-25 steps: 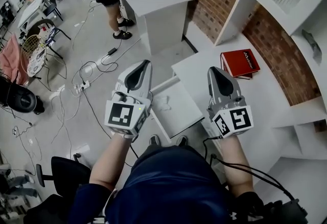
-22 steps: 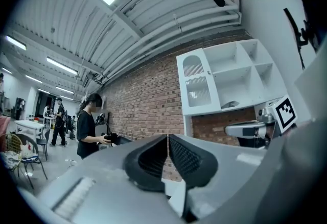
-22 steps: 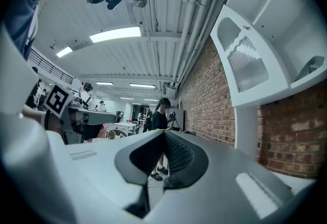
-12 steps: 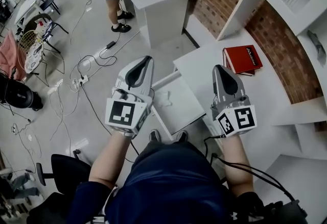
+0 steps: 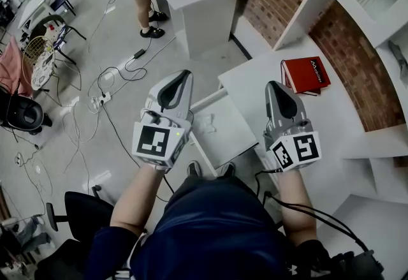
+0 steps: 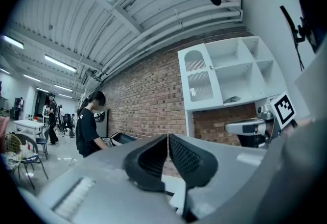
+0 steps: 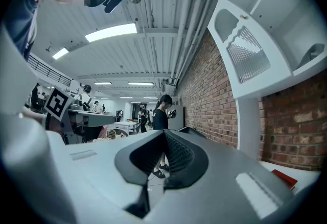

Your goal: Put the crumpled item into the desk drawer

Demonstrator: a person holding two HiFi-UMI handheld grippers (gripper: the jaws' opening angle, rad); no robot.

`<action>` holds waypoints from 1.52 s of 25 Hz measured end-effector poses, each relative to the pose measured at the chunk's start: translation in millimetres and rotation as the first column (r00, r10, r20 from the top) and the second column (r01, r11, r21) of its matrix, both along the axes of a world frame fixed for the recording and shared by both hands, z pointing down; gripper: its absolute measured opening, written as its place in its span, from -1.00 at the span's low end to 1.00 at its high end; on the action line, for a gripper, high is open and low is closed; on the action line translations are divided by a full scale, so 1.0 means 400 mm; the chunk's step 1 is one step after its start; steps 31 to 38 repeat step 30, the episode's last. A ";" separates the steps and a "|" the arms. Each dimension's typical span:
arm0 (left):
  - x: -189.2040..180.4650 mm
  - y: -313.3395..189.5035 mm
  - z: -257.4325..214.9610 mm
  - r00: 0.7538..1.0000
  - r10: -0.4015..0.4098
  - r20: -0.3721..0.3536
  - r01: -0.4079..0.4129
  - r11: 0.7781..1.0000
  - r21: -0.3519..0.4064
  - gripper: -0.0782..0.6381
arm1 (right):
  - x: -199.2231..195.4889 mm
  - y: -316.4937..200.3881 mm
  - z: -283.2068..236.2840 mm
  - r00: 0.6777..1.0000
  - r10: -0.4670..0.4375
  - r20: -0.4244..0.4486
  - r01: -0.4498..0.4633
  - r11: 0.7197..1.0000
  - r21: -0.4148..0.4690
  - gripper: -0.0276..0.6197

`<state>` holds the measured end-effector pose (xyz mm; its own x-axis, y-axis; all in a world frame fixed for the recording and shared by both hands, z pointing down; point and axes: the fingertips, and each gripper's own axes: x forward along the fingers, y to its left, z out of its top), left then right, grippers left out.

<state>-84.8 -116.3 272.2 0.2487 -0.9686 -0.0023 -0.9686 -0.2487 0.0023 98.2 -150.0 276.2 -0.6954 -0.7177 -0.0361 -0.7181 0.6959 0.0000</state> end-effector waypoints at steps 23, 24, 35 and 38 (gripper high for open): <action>0.013 -0.021 0.024 0.999 -0.039 0.023 0.039 0.999 -0.031 -0.75 | 0.002 -0.040 0.025 0.999 -0.050 0.008 0.051 0.998 -0.027 -0.91; 0.015 -0.021 0.025 0.999 -0.043 0.024 0.044 0.999 -0.033 -0.75 | 0.004 -0.042 0.027 0.999 -0.054 0.008 0.054 0.998 -0.028 -0.91; 0.030 -0.018 0.032 0.998 -0.054 0.029 0.055 0.998 -0.034 -0.75 | 0.015 -0.048 0.033 0.998 -0.065 0.015 0.065 0.998 -0.026 -0.91; 0.030 -0.018 0.032 0.998 -0.054 0.029 0.055 0.998 -0.034 -0.75 | 0.015 -0.048 0.033 0.998 -0.065 0.015 0.065 0.998 -0.026 -0.91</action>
